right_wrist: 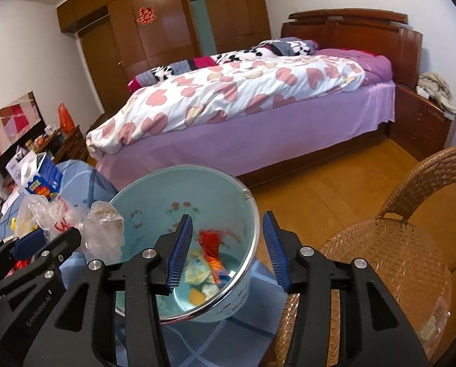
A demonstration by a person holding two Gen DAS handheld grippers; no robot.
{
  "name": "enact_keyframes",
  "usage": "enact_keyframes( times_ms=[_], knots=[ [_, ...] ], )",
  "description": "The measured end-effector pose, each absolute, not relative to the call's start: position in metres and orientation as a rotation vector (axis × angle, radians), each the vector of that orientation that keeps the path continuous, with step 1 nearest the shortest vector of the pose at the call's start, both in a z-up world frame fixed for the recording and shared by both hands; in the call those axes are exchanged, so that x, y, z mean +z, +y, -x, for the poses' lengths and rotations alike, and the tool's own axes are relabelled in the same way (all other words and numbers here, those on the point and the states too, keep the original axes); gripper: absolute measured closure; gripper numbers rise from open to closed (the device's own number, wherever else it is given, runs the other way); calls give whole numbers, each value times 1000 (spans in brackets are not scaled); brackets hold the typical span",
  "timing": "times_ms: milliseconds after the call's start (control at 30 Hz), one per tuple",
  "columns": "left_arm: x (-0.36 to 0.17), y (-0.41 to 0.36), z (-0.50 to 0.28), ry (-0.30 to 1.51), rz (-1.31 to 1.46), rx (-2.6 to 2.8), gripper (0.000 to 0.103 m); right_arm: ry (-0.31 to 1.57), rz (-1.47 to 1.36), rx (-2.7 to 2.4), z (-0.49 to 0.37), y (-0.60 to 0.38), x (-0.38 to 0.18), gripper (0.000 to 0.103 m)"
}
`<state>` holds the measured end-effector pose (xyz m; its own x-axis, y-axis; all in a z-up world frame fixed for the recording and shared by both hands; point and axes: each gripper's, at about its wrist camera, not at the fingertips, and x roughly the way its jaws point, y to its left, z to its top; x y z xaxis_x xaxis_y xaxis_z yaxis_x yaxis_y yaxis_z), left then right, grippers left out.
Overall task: Collect trash
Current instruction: 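Move both grippers over the blue bin and release the bag and wrapper, then return to the table and grasp the pink plastic bag with the right gripper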
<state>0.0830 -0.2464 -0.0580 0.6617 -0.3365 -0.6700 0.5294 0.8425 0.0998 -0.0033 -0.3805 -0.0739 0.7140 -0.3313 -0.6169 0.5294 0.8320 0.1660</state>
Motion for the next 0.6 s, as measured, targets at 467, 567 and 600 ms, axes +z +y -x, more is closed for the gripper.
enact_keyframes(
  times_ms=[467, 567, 600],
  knots=[
    [-38, -228, -73, 634, -271, -467, 19, 523, -375, -528, 19, -382, -60, 33],
    [-35, -215, -73, 637, -263, -442, 16, 519, -358, -504, 18, -374, -57, 28],
    [-34, -210, -72, 636, -259, -432, 16, 521, -354, -492, 17, -371, -56, 26]
  ],
)
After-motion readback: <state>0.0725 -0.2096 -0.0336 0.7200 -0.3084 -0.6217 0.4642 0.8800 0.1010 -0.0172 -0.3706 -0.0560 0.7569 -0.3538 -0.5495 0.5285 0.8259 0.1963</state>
